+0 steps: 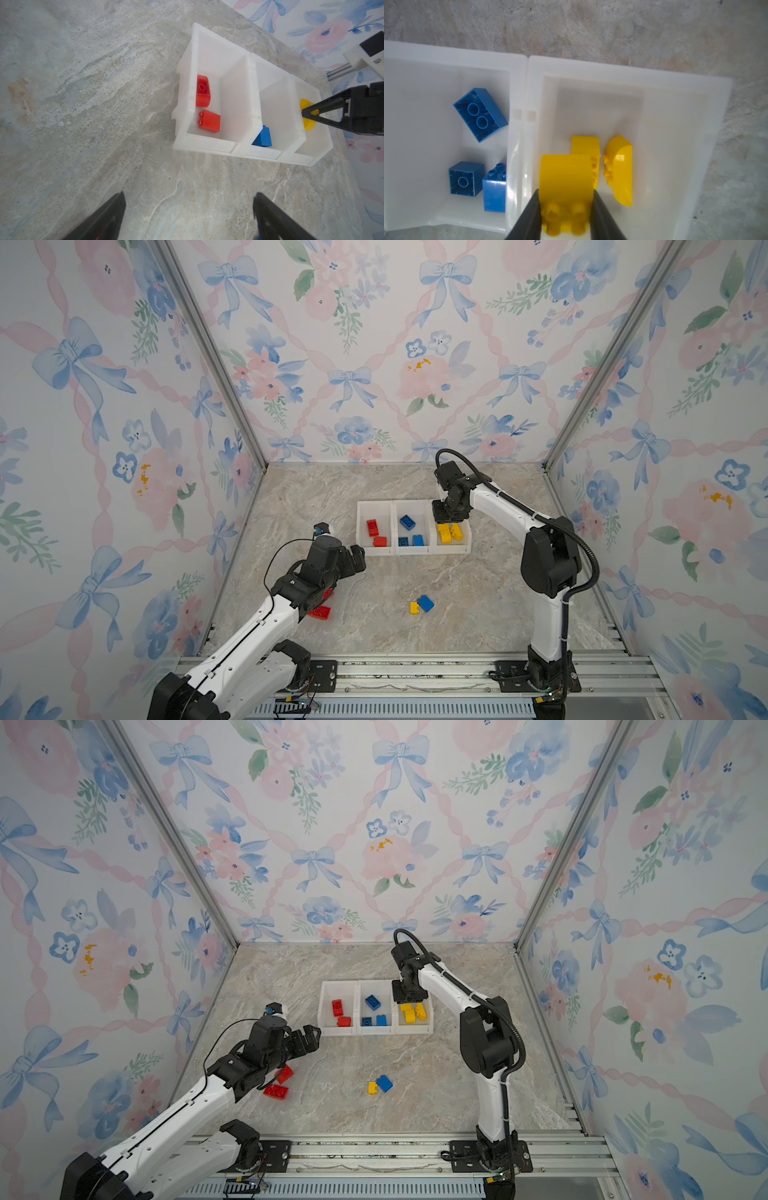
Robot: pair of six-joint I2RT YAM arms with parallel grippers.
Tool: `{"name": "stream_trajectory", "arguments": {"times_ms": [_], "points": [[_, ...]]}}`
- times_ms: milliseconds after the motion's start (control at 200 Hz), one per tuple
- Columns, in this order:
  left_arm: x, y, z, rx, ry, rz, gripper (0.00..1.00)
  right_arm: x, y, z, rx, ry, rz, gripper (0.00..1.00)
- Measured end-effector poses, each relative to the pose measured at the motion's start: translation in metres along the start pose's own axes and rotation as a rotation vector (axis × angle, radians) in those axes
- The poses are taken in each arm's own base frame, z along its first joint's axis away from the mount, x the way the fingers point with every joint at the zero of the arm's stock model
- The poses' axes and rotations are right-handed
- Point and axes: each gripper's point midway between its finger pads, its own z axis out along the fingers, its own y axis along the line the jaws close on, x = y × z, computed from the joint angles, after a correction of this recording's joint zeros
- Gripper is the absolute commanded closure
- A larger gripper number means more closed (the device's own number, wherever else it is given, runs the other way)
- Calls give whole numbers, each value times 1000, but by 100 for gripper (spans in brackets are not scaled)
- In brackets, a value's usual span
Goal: Sort the legos into containers by color
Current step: 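Open the right gripper to drop the yellow brick into the farthest bin, then move the right gripper down onto the loose blue brick and close it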
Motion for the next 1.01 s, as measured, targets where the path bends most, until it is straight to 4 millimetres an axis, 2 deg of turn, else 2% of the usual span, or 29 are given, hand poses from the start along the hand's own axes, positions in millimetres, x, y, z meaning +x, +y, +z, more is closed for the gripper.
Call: {"name": "stream_trajectory", "arguments": {"times_ms": [245, 770, 860, 1005], "points": [[1, 1, -1, 3, -4, -17, 2, -11, -7, 7, 4, -8, 45, 42], [2, 1, -1, 1, -2, -18, 2, -10, -9, 6, 2, -9, 50, 41], [3, 3, 0, -1, 2, -18, 2, -6, -10, 0, 0, -10, 47, 38], [4, 4, 0, -4, 4, -17, 2, 2, -9, -21, -8, -29, 34, 34]]}}
